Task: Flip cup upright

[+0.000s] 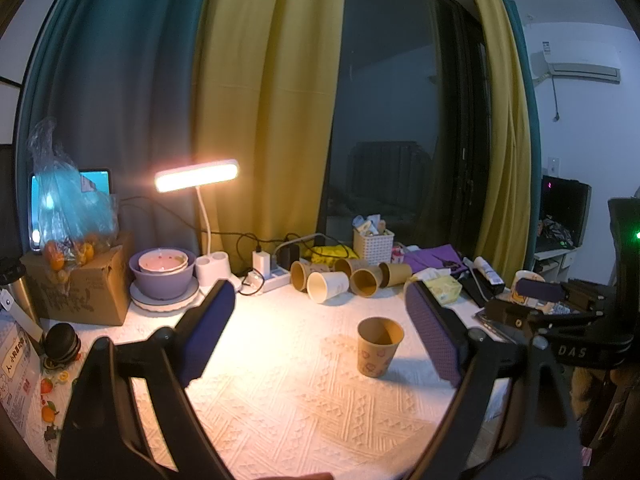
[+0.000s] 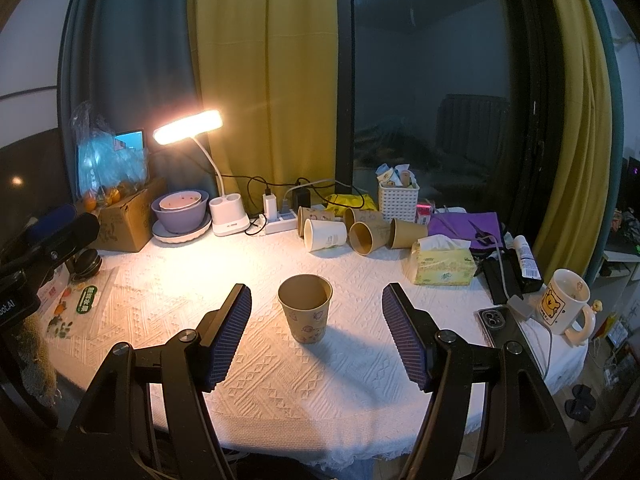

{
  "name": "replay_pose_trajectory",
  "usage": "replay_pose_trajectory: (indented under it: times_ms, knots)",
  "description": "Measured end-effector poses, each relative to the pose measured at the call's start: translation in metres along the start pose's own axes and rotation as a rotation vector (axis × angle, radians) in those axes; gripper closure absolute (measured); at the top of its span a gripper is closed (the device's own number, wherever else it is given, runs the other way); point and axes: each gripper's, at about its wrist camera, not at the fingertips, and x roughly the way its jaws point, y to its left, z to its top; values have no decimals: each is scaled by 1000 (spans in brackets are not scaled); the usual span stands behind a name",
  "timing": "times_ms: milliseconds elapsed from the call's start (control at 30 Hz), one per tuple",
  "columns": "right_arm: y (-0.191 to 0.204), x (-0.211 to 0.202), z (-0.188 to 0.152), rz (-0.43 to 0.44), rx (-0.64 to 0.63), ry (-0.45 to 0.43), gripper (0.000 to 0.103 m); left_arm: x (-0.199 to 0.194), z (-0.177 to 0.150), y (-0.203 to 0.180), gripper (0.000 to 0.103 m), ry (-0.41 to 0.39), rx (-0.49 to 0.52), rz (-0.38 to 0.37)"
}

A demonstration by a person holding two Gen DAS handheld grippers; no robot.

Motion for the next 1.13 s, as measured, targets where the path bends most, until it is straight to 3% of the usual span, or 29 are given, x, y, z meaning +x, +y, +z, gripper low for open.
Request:
replay_pose_trajectory:
  times_ms: [1133]
  knots:
    - [7,4,-7,35,-17,14,32,5,-13,4,15,20,-29,14]
